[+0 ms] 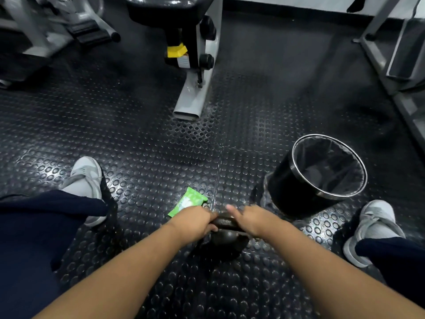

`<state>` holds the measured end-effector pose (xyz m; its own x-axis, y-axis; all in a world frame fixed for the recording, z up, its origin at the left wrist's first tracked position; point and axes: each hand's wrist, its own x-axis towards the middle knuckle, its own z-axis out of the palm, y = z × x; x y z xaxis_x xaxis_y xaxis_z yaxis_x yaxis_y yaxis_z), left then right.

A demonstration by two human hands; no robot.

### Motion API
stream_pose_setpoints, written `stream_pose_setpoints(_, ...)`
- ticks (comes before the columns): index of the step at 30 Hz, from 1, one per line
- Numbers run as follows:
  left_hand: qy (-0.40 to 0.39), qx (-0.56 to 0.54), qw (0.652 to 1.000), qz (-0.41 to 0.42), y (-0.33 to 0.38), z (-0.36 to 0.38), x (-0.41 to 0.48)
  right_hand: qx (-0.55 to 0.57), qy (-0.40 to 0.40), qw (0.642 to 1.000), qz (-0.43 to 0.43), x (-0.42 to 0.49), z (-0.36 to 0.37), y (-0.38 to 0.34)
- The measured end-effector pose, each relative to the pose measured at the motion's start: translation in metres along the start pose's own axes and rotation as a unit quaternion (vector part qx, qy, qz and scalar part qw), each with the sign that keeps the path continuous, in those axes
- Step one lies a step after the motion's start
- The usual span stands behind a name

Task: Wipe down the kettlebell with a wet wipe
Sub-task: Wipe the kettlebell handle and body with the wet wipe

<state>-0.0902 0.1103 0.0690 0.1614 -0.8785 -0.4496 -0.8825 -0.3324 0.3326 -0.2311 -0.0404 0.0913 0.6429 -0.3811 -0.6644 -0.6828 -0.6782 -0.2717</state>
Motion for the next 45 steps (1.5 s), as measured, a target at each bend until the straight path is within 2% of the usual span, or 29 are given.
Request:
stream_pose_setpoints(4, 0.008, -0.002, 1.000, -0.005, 0.000, -0.001, 0.001, -0.016, -0.012, 1.000, 0.000, -0.004, -0.007, -0.009)
stream_pose_setpoints(9, 0.004, -0.034, 0.998, -0.048, 0.000, 0.007, 0.002, -0.006, 0.017, 1.000, -0.020, 0.007, 0.012, -0.052)
stream_pose_setpoints(13, 0.000, -0.043, 0.998, -0.039, 0.000, 0.005, 0.005, 0.029, 0.046, 0.998, -0.023, 0.001, 0.011, -0.033)
stream_pose_setpoints(17, -0.001, -0.041, 0.999, -0.027, -0.002, 0.006, 0.006, 0.037, 0.059, 0.998, 0.009, -0.009, 0.012, -0.007)
stream_pose_setpoints(22, -0.009, -0.036, 0.998, -0.051, 0.004, 0.002, 0.006, 0.031, 0.061, 0.998, -0.013, -0.015, 0.015, -0.033)
stream_pose_setpoints(27, -0.006, -0.019, 0.996, -0.083, 0.006, 0.005, 0.010, 0.096, 0.078, 0.991, -0.040, -0.022, 0.018, -0.047)
stream_pose_setpoints(33, -0.043, -0.026, 0.996, -0.077, 0.005, 0.005, 0.018, 0.083, 0.046, 0.994, 0.044, -0.020, 0.006, -0.021)
stream_pose_setpoints(39, -0.021, -0.040, 0.995, -0.088, 0.006, 0.006, 0.021, 0.074, 0.034, 0.997, 0.013, -0.023, 0.001, -0.066)
stream_pose_setpoints(42, -0.049, -0.063, 0.991, -0.103, 0.001, 0.010, 0.026, 0.078, 0.023, 0.997, 0.016, -0.024, -0.003, -0.053)
stream_pose_setpoints(45, -0.074, -0.025, 0.993, -0.089, 0.002, 0.005, 0.024, 0.063, 0.008, 0.997, 0.038, -0.026, -0.010, -0.031)
